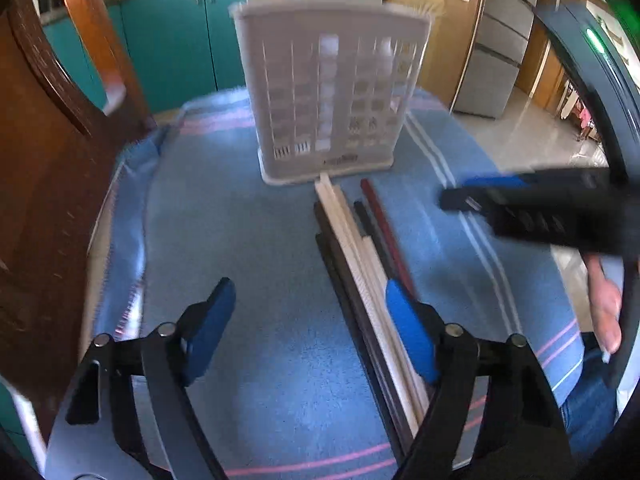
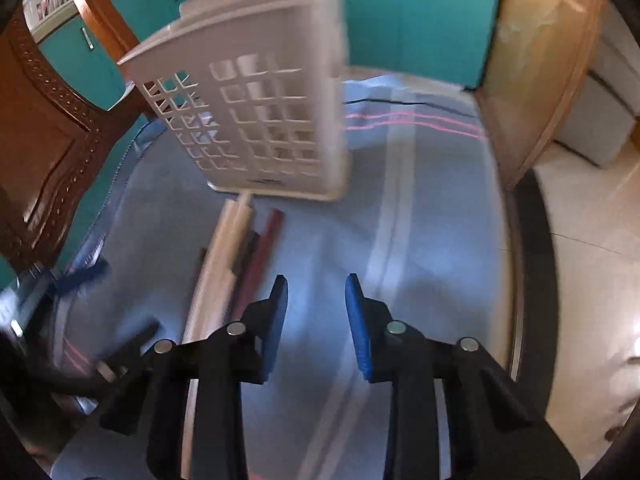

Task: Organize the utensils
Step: 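Move both tools down toward the row of chopsticks by the white holder, then close the right tool on the red chopstick while the left tool closes on a dark brown chopstick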

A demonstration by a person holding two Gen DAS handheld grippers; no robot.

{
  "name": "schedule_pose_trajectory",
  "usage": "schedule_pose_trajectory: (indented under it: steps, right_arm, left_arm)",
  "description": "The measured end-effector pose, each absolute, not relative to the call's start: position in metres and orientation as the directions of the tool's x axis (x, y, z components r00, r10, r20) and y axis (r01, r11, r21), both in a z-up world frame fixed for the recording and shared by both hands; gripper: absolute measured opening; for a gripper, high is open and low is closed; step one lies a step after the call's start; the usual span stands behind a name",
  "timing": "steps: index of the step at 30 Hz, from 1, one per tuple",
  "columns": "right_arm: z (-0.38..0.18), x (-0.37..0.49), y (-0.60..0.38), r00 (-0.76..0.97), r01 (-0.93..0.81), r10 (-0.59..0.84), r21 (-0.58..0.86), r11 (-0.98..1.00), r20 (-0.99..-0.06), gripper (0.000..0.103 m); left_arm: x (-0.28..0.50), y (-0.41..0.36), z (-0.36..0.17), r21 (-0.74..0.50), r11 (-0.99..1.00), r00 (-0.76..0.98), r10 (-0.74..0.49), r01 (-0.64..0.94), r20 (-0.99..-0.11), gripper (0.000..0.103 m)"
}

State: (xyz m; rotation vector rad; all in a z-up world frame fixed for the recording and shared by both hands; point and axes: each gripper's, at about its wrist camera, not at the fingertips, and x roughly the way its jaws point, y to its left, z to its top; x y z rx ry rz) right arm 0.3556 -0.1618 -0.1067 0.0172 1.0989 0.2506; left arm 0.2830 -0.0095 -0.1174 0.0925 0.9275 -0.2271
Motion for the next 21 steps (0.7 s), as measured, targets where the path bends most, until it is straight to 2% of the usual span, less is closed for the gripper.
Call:
schedule_pose_trajectory:
  steps: [5, 10, 14, 15, 18, 21]
  right_arm:
    - [-0.135, 0.376, -0.137, 0.381, -0.225, 0.199, 0.118, 0.967, -0.903, 0.032]
    - [-0.139, 0.374, -0.124, 0.392, -0.254, 0.13, 0.028, 0.967, -0.911, 0.032]
    - [-0.143, 0.36, -0.127, 0.397, -0.25, 0.1, -0.003, 0.968, -0.913, 0.032]
    - [-0.143, 0.358, -0.13, 0.396, -0.247, 0.103, 0.003, 0.969, -0.913, 0.031]
    - [-0.143, 0.354, -0.137, 0.388, -0.238, 0.12, 0.026, 0.971, -0.914, 0.016]
    - [-0.144, 0.35, -0.14, 0.398, -0.233, 0.12, 0.027, 0.972, -0.909, 0.015]
  left_arm:
    - [0.292, -0.014, -0.14, 0.009, 0.972, 0.538, -0.122, 0.234, -0.834, 0.076]
    - [0.299, -0.003, -0.15, 0.018, 0.983, 0.534, -0.083, 0.182, -0.841, 0.076]
    - [0.303, 0.012, -0.155, -0.016, 0.992, 0.514, -0.08, 0.126, -0.854, 0.067]
    - [0.303, 0.012, -0.155, -0.023, 0.992, 0.517, -0.084, 0.123, -0.852, 0.064]
    - [0.302, 0.01, -0.154, -0.061, 0.991, 0.513, -0.116, 0.123, -0.851, 0.053]
    - [0.308, 0.011, -0.151, -0.051, 0.993, 0.508, -0.1, 0.109, -0.856, 0.052]
